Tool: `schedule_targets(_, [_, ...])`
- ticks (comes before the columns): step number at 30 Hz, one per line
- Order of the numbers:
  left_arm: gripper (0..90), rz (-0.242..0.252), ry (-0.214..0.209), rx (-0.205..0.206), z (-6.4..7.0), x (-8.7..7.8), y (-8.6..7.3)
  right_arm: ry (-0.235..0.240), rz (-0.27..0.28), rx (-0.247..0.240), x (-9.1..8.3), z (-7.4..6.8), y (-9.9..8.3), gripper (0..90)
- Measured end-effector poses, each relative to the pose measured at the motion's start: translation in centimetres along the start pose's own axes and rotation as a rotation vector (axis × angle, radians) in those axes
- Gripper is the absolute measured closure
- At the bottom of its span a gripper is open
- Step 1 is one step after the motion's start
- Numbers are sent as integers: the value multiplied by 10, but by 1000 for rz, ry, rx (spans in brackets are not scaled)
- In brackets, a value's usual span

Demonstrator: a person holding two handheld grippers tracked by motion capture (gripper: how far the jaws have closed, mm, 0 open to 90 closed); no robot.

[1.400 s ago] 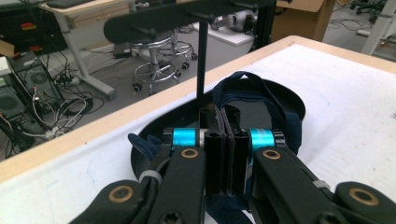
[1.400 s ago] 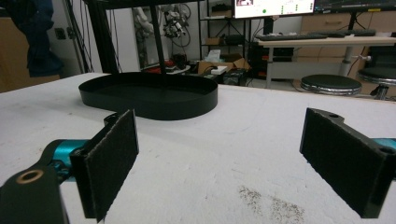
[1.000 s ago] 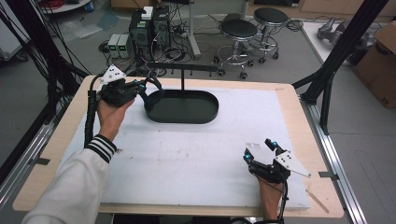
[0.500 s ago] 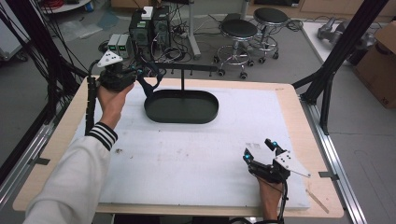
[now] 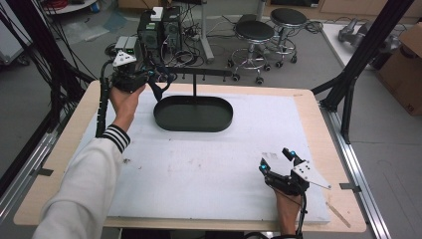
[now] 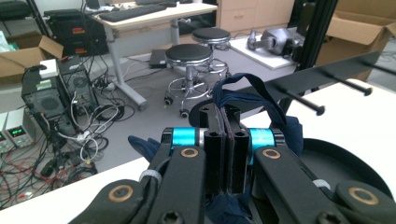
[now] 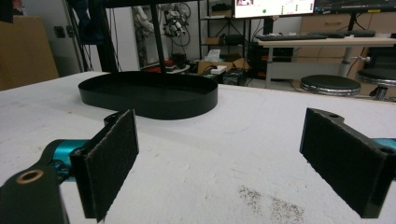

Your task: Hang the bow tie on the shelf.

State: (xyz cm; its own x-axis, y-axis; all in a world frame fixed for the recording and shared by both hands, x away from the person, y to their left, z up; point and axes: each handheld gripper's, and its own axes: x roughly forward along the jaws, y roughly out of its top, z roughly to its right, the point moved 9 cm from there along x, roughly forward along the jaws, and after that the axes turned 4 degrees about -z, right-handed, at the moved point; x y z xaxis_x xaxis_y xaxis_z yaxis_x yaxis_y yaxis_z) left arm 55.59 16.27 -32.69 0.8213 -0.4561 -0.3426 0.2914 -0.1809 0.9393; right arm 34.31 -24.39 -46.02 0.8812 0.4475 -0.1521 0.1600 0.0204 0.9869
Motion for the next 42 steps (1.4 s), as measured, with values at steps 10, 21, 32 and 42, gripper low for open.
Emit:
schedule_targets(10, [881, -41, 33, 33, -1, 12, -16, 0, 0, 2, 0, 0, 0, 106])
schedule_targets(21, [880, -68, 10, -3, -7, 15, -40, -2, -1, 0, 0, 0, 0, 106])
schedule_targets(32, [860, -81, -42, -19, -8, 15, -51, 6, 8, 0, -1, -1, 0, 106])
schedule_targets(42, [409, -62, -88, -117, -10, 14, -60, 3, 11, 0, -1, -1, 0, 106])
